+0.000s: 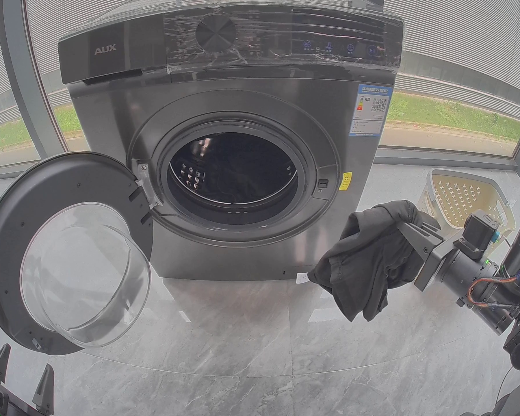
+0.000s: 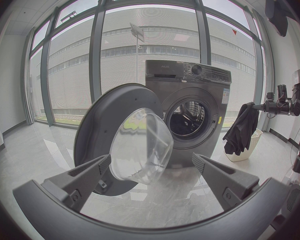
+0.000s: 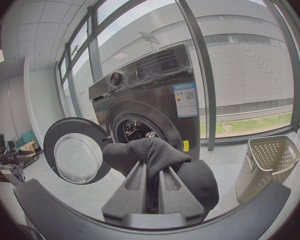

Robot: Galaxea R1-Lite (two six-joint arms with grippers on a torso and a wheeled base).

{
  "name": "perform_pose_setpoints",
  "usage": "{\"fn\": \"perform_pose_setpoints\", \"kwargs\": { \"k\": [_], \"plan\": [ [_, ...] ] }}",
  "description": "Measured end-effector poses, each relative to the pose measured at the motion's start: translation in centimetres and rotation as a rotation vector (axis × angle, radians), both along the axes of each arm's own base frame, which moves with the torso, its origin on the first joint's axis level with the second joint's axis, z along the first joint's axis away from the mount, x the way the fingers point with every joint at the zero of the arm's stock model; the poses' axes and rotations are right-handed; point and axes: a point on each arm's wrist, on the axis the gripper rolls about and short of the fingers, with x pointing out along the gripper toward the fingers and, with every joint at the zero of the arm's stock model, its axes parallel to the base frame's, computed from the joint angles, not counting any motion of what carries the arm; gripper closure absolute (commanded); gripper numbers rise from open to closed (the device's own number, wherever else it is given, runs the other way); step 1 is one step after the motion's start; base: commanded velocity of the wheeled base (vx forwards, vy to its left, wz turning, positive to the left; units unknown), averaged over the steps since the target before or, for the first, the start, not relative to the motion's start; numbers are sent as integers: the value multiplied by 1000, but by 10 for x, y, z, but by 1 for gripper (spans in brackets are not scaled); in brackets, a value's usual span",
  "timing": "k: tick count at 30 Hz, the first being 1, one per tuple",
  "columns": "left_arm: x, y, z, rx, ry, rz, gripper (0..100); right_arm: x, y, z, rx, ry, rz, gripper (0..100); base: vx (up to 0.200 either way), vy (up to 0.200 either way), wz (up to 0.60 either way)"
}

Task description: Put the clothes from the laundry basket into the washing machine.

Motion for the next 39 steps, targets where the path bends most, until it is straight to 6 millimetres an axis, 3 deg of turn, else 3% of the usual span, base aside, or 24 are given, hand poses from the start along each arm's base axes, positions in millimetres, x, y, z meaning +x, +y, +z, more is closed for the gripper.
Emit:
{"fn": "perform_pose_setpoints", "kwargs": {
  "k": [24,30,39],
  "plan": [
    [0,0,0,1,1,0,0,0,1,-4,-7,16,3,100,0,0,0],
    [0,0,0,3,1,0,0,1,1,-4,-8,17,2,100,0,200,0],
    [0,0,0,4,1,0,0,1,1,-4,-8,17,4,100,0,0,0]
  ]
}}
